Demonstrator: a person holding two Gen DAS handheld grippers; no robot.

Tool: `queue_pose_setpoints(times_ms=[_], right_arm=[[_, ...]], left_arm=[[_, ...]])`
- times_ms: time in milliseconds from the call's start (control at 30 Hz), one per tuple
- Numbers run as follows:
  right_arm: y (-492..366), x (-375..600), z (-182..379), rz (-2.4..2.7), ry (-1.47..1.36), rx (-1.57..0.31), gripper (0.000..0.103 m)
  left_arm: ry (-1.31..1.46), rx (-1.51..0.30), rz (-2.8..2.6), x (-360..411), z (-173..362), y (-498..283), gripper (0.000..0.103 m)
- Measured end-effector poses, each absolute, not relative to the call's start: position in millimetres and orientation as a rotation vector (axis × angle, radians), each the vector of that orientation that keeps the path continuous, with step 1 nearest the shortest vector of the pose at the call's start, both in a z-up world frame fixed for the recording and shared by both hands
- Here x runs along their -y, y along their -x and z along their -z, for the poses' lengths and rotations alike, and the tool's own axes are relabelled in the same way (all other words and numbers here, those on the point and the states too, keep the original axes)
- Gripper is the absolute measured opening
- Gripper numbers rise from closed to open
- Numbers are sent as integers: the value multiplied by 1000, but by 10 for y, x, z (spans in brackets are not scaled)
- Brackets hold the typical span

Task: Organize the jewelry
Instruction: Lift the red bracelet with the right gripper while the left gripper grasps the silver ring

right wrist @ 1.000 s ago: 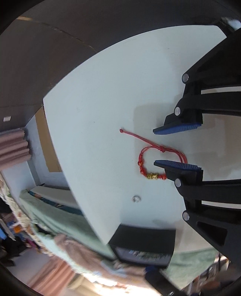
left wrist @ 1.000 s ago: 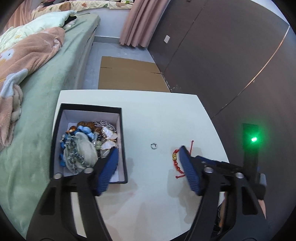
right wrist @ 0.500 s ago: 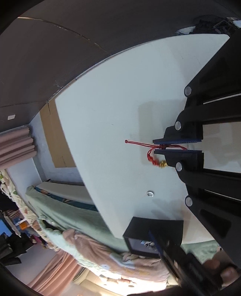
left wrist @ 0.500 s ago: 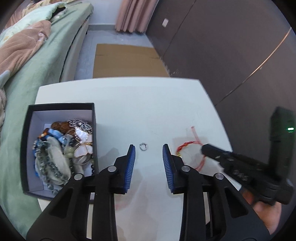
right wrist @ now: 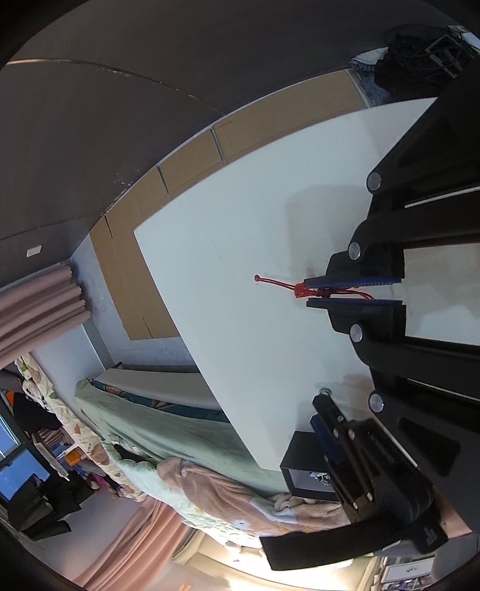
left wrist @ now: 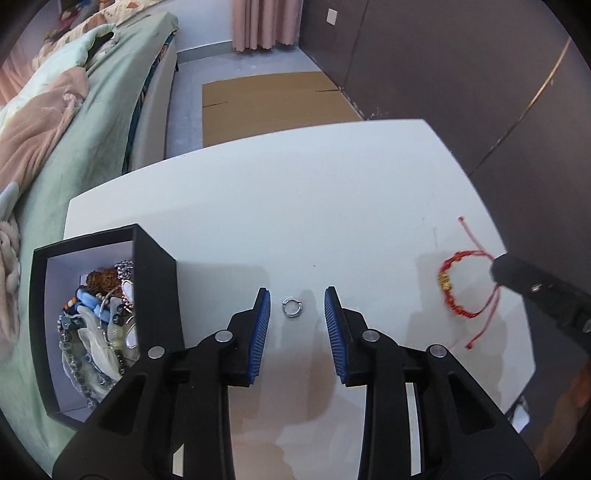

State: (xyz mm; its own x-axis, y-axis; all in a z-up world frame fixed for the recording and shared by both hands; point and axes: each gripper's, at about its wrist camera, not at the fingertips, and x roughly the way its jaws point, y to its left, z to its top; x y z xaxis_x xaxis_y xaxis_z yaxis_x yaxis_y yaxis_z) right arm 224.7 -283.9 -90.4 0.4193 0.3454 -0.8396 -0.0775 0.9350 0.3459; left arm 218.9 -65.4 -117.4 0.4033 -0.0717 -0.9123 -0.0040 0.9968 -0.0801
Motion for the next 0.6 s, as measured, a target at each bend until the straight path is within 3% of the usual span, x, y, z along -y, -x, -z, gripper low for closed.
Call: queue_pose_setpoints(times_ms=[333, 433, 600], right_arm=[[-2224, 2874, 883, -280, -279, -1106, 5], [-2207, 2843, 881, -279, -277, -1106, 5], [-2155, 2785, 885, -292, -277, -1106, 5]], left_arm=[[-36, -1168, 3, 800, 1328, -2181, 25], [-49, -1159, 13, 834, 1324, -2176, 13], [19, -1156, 34, 723, 1276, -2155, 12]])
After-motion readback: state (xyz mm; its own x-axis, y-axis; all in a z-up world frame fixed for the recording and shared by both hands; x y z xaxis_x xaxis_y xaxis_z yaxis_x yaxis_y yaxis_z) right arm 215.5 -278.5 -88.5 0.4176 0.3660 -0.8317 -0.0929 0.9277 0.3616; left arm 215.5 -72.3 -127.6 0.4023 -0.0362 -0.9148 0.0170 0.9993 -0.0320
